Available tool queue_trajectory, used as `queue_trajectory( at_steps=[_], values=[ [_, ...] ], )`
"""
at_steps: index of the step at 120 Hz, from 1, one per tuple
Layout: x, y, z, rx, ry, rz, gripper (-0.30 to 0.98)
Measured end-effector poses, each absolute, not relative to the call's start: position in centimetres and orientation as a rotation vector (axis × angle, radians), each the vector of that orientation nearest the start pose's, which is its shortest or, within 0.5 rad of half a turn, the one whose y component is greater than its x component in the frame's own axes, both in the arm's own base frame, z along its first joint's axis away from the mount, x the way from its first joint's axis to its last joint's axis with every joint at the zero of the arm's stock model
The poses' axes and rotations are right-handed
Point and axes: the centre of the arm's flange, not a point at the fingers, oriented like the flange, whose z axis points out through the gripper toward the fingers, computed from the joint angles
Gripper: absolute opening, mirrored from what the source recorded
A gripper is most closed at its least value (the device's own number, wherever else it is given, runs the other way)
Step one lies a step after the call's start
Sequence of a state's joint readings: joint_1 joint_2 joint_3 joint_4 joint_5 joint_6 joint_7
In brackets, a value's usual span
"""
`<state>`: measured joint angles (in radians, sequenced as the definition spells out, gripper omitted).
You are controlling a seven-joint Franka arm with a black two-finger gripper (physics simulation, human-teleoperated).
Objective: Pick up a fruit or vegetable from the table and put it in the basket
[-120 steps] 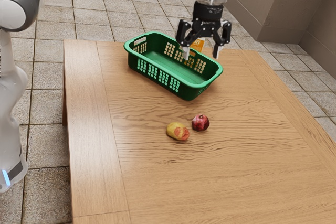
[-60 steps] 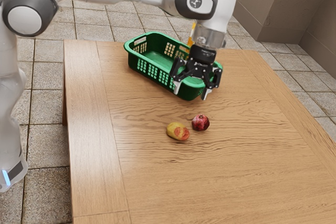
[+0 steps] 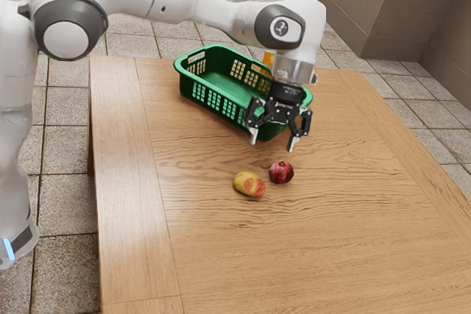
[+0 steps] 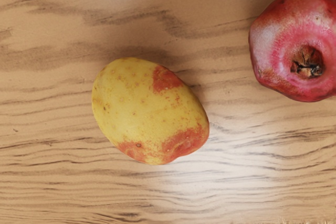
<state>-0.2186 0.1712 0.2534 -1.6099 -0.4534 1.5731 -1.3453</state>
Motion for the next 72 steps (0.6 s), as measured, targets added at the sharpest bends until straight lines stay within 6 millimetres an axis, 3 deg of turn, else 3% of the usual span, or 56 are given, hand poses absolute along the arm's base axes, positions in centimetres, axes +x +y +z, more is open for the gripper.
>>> queue_trajectory(
  at_steps=[16,43,72],
  values=[
    [60.3,-4.3,51.2,-2.541,-2.108,0.677,0.69],
    [58.9,-4.0,49.7,-2.591,-2.086,0.698,0.69],
    [60.1,-0.6,48.6,-2.594,-2.125,0.654,0.69]
  ],
)
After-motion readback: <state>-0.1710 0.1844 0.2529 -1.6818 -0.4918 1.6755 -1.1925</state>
